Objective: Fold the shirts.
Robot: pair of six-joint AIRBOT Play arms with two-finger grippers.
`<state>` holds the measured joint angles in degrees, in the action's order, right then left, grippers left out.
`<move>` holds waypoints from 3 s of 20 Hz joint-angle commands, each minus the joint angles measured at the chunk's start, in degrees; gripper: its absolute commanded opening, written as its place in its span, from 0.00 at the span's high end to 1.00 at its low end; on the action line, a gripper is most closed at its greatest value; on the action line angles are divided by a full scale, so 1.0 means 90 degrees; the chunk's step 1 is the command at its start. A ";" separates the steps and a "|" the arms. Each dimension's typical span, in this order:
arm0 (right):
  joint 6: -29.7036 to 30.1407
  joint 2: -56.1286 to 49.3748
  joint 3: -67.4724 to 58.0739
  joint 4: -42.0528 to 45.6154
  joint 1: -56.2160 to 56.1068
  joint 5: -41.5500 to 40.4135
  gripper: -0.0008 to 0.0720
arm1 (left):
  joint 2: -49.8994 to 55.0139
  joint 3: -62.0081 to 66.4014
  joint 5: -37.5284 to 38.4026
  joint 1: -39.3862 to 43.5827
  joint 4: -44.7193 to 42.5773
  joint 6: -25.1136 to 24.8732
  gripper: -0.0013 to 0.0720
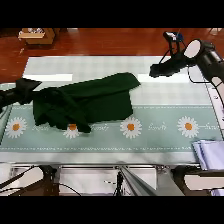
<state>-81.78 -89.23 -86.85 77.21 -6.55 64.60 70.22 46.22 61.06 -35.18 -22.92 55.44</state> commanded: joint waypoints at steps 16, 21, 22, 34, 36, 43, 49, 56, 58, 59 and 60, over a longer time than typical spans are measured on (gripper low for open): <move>0.0986 0.0165 0.1661 -0.0668 -0.0007 0.0240 0.30 | -0.0090 0.0017 0.1855 -0.1042 -0.4903 0.1430 0.00; 0.0984 0.0165 0.1661 -0.1226 -0.0007 0.0109 0.30 | -0.0015 -0.0185 0.0891 -0.0352 -0.4755 0.1127 0.00; 0.0981 0.0165 0.1661 -0.1260 -0.0007 0.0112 0.30 | 0.0068 -0.0187 0.0746 -0.0151 -0.4609 0.1054 0.00; 0.0947 0.0194 0.1671 -0.1202 0.0231 0.0787 0.23 | 0.0823 -0.0068 0.1175 0.0410 -0.4172 0.0911 0.94; 0.0957 0.0170 0.1817 -0.1977 0.0614 0.0775 0.23 | 0.0588 0.0066 0.1270 0.0245 -0.4170 0.0911 0.94; 0.1197 -0.0066 0.2681 -0.3211 0.0714 0.0296 0.23 | 0.0301 0.0313 0.1260 0.0155 -0.3983 0.0891 0.94; 0.1192 -0.0702 0.2708 -0.3509 -0.0313 -0.0143 0.24 | 0.0301 0.0318 0.1263 0.0153 -0.3920 0.0886 0.94; 0.1163 -0.0954 0.2705 -0.4248 -0.0933 -0.0233 0.96 | 0.0299 0.0321 0.1292 0.0143 -0.3538 0.0748 0.94; 0.1362 -0.0729 0.2705 -0.4726 -0.0775 -0.0044 0.96 | 0.0296 0.0398 0.1486 0.0143 -0.3167 0.0743 0.94; 0.1549 -0.0457 0.2703 -0.4976 -0.0653 0.0022 0.96 | 0.0274 0.0488 0.1673 0.0143 -0.2851 0.0714 0.94; 0.1668 -0.0114 0.2698 -0.5180 -0.0525 0.0029 0.96 | 0.0228 0.0593 0.1868 0.0143 -0.2426 0.0576 0.94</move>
<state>-69.58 -94.43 -62.48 37.12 -12.80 63.48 72.71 50.13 74.24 -33.85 -51.99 61.93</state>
